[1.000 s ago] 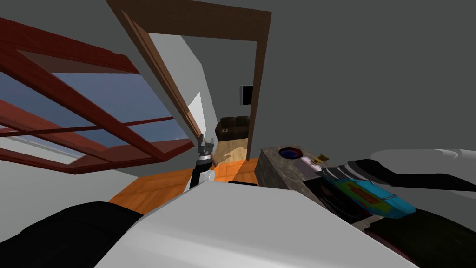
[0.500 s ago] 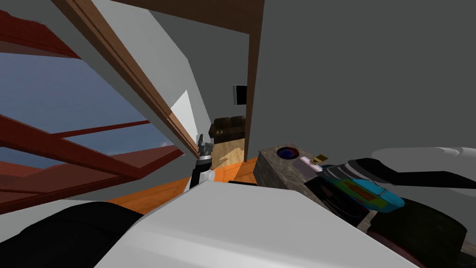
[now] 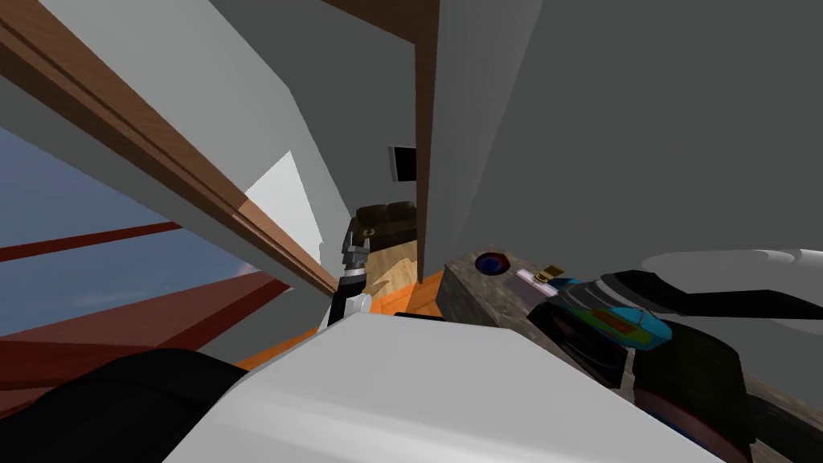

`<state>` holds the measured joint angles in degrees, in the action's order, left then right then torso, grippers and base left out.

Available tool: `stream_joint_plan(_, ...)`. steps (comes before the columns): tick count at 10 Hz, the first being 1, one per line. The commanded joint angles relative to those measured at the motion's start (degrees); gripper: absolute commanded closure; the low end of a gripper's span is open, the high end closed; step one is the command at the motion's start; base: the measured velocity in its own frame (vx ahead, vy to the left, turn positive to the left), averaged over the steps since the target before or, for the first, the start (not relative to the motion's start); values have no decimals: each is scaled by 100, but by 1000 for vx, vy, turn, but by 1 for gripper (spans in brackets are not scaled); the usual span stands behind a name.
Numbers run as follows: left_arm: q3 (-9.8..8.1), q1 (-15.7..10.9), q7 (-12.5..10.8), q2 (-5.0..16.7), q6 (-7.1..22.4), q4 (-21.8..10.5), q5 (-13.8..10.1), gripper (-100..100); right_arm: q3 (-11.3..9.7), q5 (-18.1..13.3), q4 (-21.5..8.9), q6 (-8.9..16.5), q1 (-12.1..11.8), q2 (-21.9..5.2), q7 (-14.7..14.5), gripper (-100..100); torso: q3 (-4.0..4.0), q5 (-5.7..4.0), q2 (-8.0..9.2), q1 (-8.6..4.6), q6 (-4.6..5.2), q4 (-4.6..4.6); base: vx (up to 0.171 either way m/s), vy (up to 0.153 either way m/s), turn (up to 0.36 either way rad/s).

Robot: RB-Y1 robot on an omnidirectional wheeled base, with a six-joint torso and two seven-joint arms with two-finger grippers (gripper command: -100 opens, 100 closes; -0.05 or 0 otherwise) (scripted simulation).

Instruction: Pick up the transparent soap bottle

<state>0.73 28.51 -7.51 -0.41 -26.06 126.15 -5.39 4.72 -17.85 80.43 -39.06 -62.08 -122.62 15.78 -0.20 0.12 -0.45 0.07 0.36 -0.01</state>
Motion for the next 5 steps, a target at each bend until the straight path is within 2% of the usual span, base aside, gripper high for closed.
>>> stream_joint_plan(1,0,0,0,0,0,0,0,0,-40,26,-13,-64,43,-9,-222,100,0,0,0,0,0,0,110,76,-189)
stream_joint_plan(2,1,-2,0,0,0,0,0,0,-88,89,-39,-167,104,-35,-424,100,1,0,3,0,-14,0,121,95,-237)
stream_joint_plan(3,0,-1,0,0,0,0,0,0,-88,89,-39,-167,104,-35,-517,100,0,2,0,8,-9,1,122,79,-189)
stream_joint_plan(4,1,-1,0,0,0,0,0,0,-90,77,-39,-156,98,-25,-427,100,-1,3,-1,4,-16,1,47,29,-27)
stream_joint_plan(5,1,-3,0,0,0,0,0,0,-91,79,-38,-166,97,-26,-457,0,7,0,14,-11,-20,3,8,7,7)
